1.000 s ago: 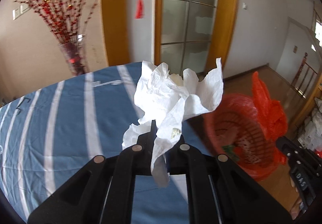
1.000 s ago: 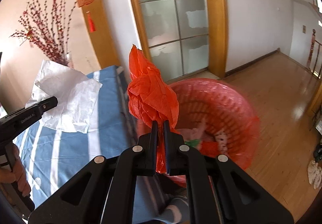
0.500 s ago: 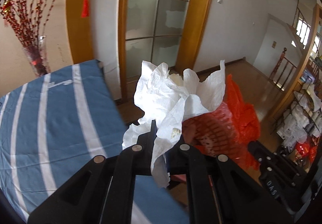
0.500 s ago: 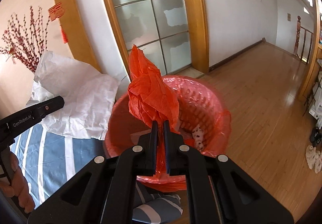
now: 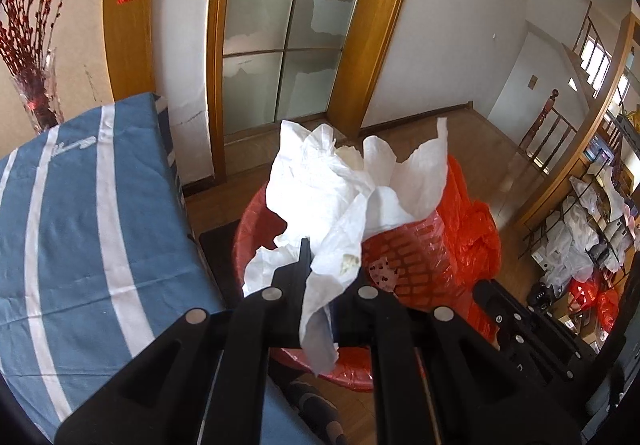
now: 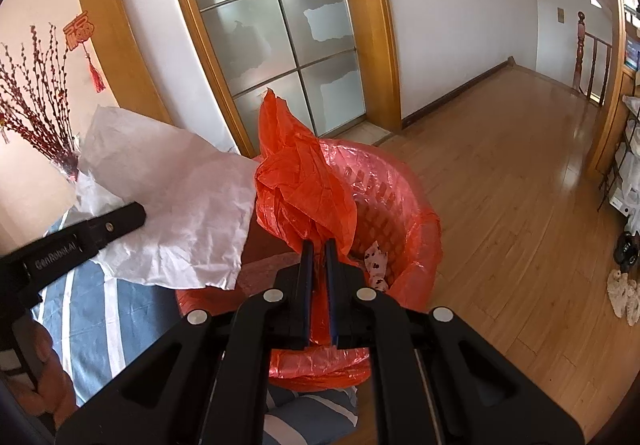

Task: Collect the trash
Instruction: 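Carry the red bag and white tissue with both grippers over the basket, then open both grippers to drop the red bag and tissue into the basket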

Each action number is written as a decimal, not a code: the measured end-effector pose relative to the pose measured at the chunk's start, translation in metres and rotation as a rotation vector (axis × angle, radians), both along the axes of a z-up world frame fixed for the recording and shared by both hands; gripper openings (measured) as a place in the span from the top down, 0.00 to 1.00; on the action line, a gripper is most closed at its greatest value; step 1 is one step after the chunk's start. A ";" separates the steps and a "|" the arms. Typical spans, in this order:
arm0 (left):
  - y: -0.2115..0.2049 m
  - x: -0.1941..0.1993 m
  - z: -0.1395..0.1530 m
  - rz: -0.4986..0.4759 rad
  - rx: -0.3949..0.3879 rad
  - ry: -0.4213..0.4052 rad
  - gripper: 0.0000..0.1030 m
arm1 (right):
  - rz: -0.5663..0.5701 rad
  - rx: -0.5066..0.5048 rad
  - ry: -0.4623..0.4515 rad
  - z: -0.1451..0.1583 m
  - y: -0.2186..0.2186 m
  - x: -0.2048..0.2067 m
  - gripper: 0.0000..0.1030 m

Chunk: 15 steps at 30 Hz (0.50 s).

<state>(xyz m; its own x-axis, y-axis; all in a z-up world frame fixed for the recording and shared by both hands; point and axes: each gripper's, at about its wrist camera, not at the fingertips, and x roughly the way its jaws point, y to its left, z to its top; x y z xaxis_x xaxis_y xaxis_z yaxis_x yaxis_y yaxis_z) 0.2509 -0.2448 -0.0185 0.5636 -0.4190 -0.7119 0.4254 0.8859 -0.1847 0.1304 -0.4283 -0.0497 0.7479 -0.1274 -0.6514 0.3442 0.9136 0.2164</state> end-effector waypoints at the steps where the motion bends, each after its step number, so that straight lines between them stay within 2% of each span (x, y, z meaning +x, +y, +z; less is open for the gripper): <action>1: -0.002 0.001 -0.003 -0.003 0.002 0.007 0.91 | 0.000 0.000 0.002 -0.001 0.000 0.001 0.93; 10: -0.012 0.012 -0.020 -0.042 -0.004 0.048 0.88 | 0.005 0.039 -0.003 -0.004 -0.005 0.010 0.93; 12: -0.011 0.012 -0.021 -0.042 -0.002 0.052 0.80 | 0.006 0.054 -0.005 -0.005 -0.008 0.012 0.92; 13: -0.010 0.013 -0.022 -0.038 0.002 0.051 0.72 | 0.005 0.063 -0.009 -0.006 -0.010 0.012 0.89; 15: -0.010 0.013 -0.024 -0.034 0.006 0.048 0.68 | 0.002 0.063 -0.007 -0.006 -0.011 0.012 0.85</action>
<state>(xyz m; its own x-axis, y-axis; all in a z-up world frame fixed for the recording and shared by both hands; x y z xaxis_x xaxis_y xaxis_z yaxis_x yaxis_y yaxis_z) 0.2642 -0.2548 -0.0421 0.5142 -0.4330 -0.7403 0.4458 0.8724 -0.2006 0.1423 -0.4397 -0.0559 0.7530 -0.0849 -0.6525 0.3403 0.8990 0.2757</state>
